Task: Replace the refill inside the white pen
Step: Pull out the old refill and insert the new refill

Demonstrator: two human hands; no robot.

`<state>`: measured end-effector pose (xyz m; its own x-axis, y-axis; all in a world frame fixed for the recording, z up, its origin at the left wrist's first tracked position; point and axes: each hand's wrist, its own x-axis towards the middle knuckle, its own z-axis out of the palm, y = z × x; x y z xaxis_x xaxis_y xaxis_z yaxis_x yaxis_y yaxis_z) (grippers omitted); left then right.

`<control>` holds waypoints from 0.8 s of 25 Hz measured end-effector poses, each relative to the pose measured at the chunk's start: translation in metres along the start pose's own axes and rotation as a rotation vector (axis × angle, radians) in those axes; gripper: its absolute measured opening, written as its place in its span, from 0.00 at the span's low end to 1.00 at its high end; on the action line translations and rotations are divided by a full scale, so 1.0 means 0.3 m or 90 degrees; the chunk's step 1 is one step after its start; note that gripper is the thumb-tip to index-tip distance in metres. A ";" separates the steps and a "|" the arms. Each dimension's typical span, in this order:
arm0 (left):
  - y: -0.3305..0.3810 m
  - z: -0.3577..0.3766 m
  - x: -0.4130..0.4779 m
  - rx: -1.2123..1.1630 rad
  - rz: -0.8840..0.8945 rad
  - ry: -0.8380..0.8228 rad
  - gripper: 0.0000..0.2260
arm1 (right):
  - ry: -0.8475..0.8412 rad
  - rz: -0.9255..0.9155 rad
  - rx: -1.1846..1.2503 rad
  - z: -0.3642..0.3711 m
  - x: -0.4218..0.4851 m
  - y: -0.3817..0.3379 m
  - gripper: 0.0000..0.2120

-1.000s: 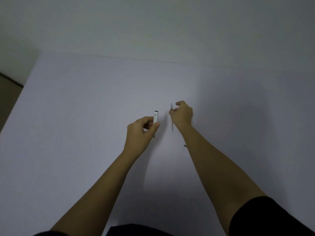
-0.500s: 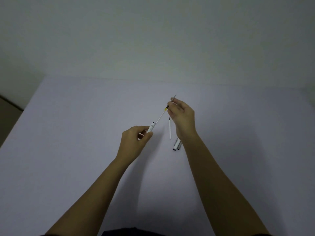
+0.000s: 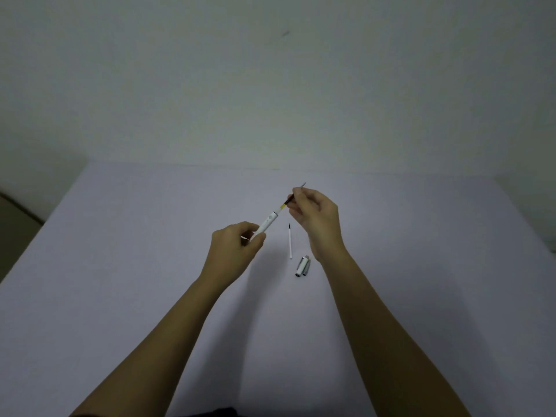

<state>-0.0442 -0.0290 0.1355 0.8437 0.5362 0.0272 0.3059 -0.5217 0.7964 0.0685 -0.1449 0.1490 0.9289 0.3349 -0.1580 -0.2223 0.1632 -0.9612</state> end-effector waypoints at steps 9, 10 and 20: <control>0.030 0.003 -0.013 -0.023 0.053 0.025 0.07 | -0.019 0.014 -0.142 -0.040 -0.005 0.005 0.07; 0.027 0.004 -0.012 -0.028 0.047 0.030 0.06 | -0.018 0.024 -0.139 -0.050 0.002 0.014 0.08; 0.004 0.026 0.034 -0.089 0.007 0.049 0.06 | -0.005 0.048 -0.588 -0.334 0.063 0.354 0.14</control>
<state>-0.0316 -0.0295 0.1320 0.8083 0.5835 0.0783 0.2283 -0.4332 0.8719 0.0920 -0.2143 0.0214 0.9187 0.3213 -0.2295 0.0449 -0.6624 -0.7478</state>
